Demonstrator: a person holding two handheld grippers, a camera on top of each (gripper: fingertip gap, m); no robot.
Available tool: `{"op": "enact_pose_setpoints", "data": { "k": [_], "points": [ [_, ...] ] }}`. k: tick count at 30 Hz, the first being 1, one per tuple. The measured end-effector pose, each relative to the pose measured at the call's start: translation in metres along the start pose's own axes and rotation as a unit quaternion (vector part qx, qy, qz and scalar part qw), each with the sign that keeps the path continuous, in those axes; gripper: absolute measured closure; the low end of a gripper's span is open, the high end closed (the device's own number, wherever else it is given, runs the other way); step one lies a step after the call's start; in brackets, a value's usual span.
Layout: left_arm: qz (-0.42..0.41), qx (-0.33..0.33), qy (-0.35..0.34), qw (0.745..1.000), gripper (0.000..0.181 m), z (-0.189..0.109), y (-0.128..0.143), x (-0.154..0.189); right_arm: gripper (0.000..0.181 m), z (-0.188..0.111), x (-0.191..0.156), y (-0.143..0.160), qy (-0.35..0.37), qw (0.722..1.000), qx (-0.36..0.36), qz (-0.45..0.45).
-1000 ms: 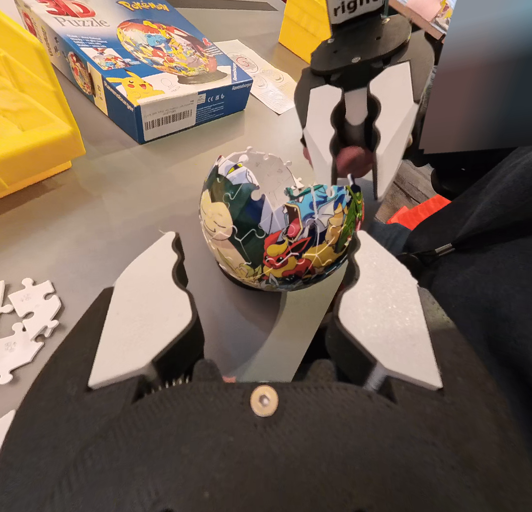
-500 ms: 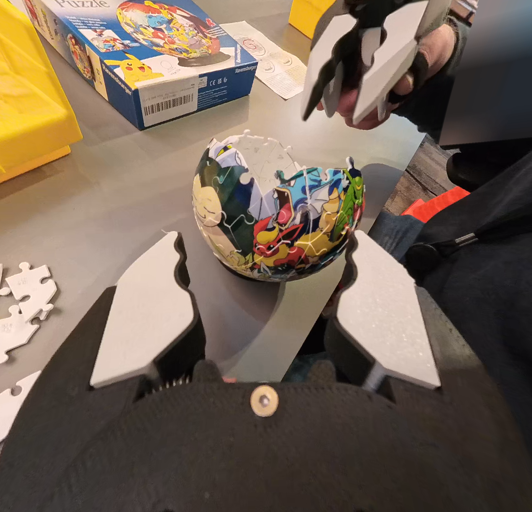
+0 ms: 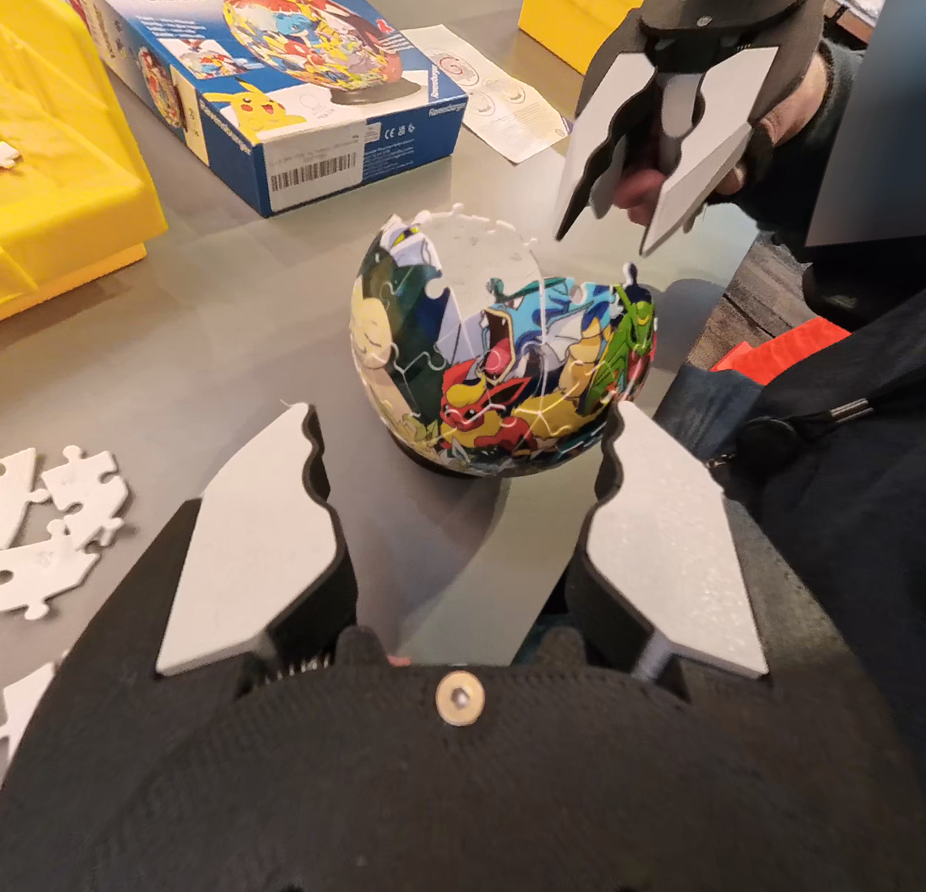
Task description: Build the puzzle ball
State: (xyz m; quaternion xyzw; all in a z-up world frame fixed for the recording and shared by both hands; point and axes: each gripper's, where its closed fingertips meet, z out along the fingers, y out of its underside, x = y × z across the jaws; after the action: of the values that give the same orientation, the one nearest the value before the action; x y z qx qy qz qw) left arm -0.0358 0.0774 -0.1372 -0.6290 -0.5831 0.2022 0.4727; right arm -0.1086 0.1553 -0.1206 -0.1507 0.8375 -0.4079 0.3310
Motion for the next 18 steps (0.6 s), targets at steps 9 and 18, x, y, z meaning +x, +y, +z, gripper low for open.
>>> {"op": "enact_pose_setpoints", "data": {
  "k": [9,18],
  "points": [
    [-0.013,-0.001,-0.022,1.000,0.080,-0.006,0.005,-0.012,0.140,-0.007,0.014,0.005,0.033,0.999,-0.006,-0.008],
    [-0.013,-0.014,-0.036,0.999,0.082,-0.007,0.012,-0.021,0.138,-0.011,0.025,0.008,0.043,0.999,-0.011,0.001]
  ]
}}
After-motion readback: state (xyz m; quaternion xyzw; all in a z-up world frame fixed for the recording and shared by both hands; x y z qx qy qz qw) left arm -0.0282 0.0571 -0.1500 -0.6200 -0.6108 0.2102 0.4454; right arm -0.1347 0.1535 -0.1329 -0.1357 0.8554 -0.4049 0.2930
